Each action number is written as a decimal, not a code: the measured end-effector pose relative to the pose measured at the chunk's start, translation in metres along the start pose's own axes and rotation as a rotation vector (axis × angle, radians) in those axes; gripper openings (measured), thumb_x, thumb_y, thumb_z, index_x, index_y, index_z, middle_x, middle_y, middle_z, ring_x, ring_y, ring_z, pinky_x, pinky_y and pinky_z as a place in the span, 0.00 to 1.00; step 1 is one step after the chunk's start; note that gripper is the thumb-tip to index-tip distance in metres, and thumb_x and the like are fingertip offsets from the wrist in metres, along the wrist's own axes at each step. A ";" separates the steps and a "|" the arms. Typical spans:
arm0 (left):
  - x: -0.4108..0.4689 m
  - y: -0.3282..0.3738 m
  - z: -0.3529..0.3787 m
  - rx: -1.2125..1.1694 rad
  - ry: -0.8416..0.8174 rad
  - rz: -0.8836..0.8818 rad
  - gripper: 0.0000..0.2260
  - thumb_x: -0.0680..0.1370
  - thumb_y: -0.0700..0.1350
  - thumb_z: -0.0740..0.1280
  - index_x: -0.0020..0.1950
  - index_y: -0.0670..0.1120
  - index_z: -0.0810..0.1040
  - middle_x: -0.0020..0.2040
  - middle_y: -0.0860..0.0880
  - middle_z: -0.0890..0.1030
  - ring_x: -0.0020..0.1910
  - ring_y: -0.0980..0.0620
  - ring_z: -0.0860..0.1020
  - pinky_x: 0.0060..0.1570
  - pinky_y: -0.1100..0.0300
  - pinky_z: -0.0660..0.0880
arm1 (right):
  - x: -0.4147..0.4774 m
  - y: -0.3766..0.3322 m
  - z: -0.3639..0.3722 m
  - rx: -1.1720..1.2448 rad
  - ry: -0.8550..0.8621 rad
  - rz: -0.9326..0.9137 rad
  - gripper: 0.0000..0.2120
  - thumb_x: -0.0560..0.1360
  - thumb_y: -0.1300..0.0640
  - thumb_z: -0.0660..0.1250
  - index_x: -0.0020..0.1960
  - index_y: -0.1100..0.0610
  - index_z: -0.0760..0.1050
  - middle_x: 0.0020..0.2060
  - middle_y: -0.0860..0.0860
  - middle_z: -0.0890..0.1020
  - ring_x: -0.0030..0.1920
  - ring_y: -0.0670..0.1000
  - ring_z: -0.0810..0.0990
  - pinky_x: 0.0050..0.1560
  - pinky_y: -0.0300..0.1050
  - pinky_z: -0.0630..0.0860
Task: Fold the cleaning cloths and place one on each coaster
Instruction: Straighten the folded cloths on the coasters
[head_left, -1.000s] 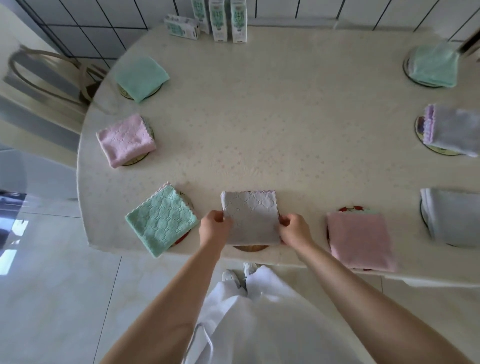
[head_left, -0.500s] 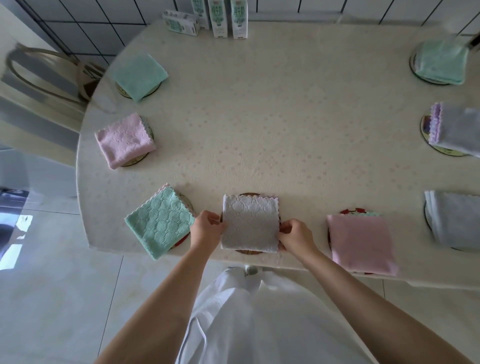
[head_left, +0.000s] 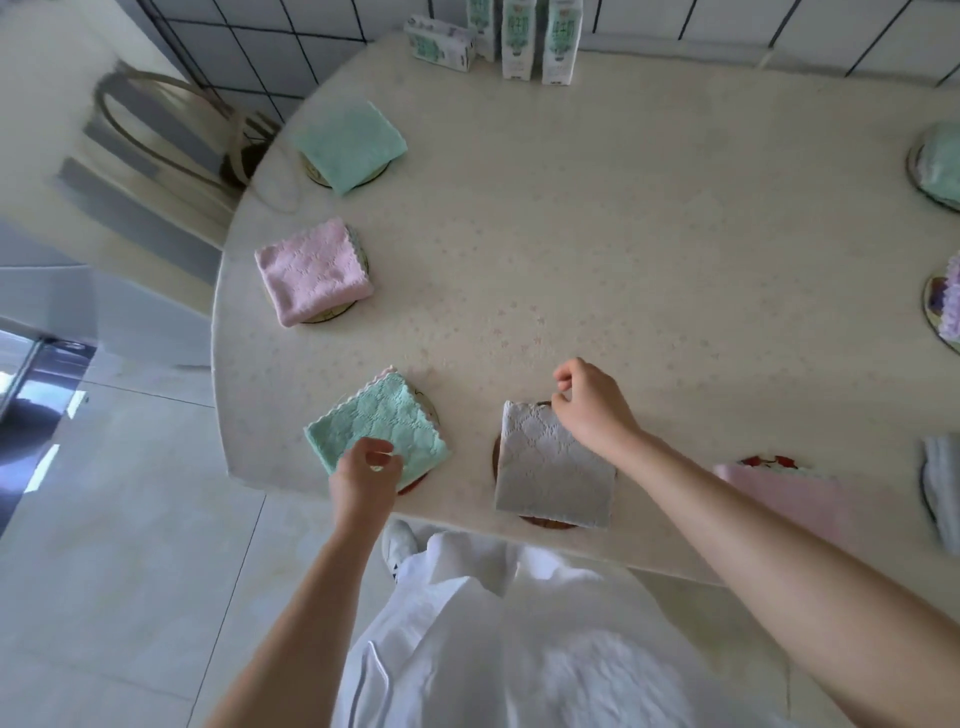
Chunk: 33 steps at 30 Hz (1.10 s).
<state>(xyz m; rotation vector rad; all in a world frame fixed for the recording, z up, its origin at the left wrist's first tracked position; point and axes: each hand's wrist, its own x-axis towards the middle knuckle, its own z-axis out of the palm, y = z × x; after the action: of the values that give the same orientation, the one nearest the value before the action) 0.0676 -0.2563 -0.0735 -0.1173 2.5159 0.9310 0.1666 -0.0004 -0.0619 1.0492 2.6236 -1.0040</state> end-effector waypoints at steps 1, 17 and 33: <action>0.003 -0.004 -0.006 -0.007 0.030 -0.017 0.05 0.73 0.40 0.69 0.48 0.47 0.80 0.42 0.49 0.82 0.44 0.47 0.81 0.47 0.55 0.75 | 0.002 -0.010 0.006 0.001 -0.013 -0.011 0.10 0.76 0.60 0.62 0.57 0.60 0.72 0.53 0.54 0.78 0.53 0.55 0.76 0.54 0.49 0.73; 0.049 -0.057 -0.058 -0.350 -0.299 -0.322 0.03 0.69 0.35 0.67 0.40 0.41 0.76 0.33 0.44 0.79 0.32 0.48 0.75 0.36 0.56 0.73 | -0.007 -0.138 0.123 -0.062 -0.017 0.056 0.12 0.75 0.59 0.64 0.57 0.60 0.74 0.52 0.56 0.80 0.52 0.56 0.78 0.45 0.42 0.69; 0.090 -0.027 -0.075 -0.108 -0.374 -0.035 0.13 0.74 0.40 0.66 0.58 0.47 0.74 0.46 0.50 0.80 0.43 0.48 0.79 0.40 0.56 0.78 | -0.043 -0.134 0.140 0.238 0.088 0.400 0.11 0.75 0.58 0.66 0.56 0.59 0.76 0.51 0.53 0.82 0.49 0.54 0.80 0.46 0.42 0.72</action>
<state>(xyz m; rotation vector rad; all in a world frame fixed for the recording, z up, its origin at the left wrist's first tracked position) -0.0352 -0.3184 -0.0792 -0.0174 2.1155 0.9746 0.0958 -0.1846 -0.0819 1.6237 2.2537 -1.2084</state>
